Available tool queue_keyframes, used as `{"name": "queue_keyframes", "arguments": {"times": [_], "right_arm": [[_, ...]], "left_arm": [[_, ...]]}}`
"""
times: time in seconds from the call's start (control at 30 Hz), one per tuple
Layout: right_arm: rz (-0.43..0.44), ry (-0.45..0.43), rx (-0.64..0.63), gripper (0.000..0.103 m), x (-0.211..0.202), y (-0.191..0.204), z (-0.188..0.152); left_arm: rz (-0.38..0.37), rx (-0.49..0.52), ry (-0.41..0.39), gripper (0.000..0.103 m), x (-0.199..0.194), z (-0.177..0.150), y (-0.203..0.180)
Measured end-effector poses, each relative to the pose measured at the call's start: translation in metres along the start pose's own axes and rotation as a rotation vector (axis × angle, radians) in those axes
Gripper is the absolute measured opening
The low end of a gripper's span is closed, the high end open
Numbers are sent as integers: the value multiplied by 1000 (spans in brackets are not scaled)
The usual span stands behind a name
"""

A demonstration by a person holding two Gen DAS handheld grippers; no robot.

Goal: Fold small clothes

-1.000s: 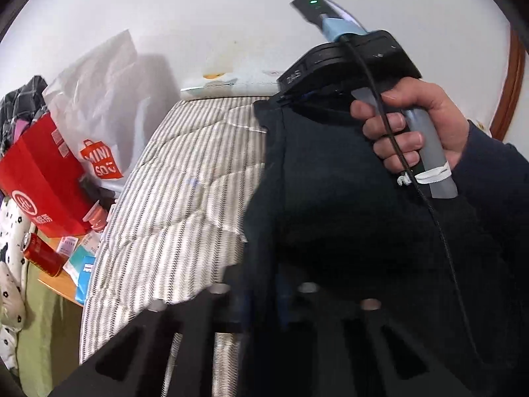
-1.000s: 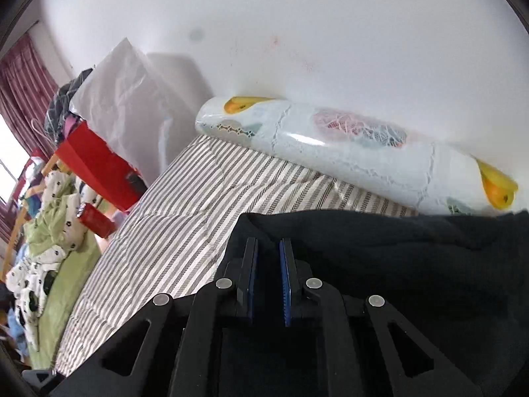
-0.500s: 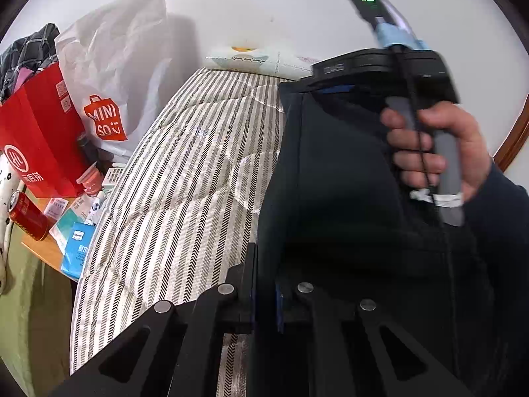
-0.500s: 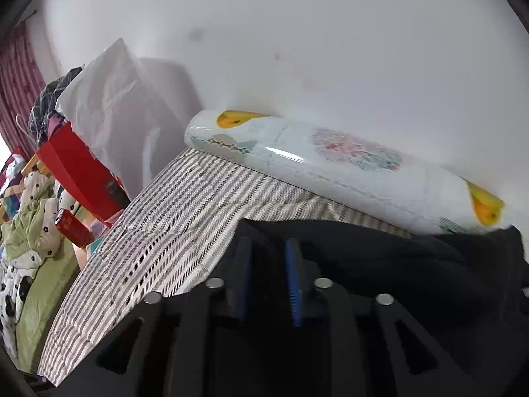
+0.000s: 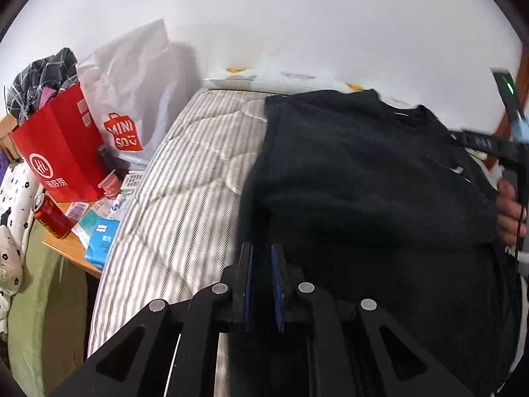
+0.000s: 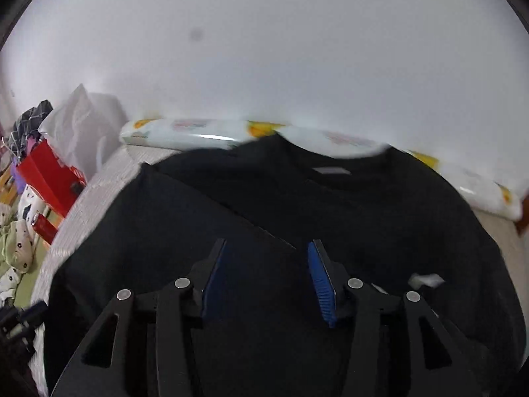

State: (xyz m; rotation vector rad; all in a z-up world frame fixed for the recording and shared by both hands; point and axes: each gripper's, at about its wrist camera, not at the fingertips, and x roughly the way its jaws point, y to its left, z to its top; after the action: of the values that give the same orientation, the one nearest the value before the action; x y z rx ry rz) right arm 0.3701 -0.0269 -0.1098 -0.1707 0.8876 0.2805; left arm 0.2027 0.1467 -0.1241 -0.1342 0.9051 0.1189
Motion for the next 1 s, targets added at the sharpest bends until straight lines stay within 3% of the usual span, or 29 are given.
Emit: {"name": "queue_keyframes", "arguments": {"times": [0.23, 0.4, 0.53, 0.63, 0.7, 0.77, 1.0], "right_arm": [[-105, -28, 222, 49, -80, -102, -88], [-220, -9, 302, 49, -122, -158, -147], [-286, 6, 361, 50, -149, -196, -194], [-323, 6, 397, 58, -166, -218, -226], [-357, 1, 407, 62, -171, -228, -243], [-400, 3, 400, 63, -173, -237, -263], [-535, 16, 380, 67, -182, -275, -297]], "left_arm": [[-34, 7, 26, 10, -21, -34, -23], [-1, 27, 47, 15, -22, -63, -37], [-37, -26, 76, 29, -16, -79, -34], [-19, -13, 82, 30, -14, -87, -32], [-9, 8, 58, 37, -17, -92, -32], [7, 10, 30, 54, -20, -95, -30], [9, -1, 6, 55, -22, -97, -25]]}}
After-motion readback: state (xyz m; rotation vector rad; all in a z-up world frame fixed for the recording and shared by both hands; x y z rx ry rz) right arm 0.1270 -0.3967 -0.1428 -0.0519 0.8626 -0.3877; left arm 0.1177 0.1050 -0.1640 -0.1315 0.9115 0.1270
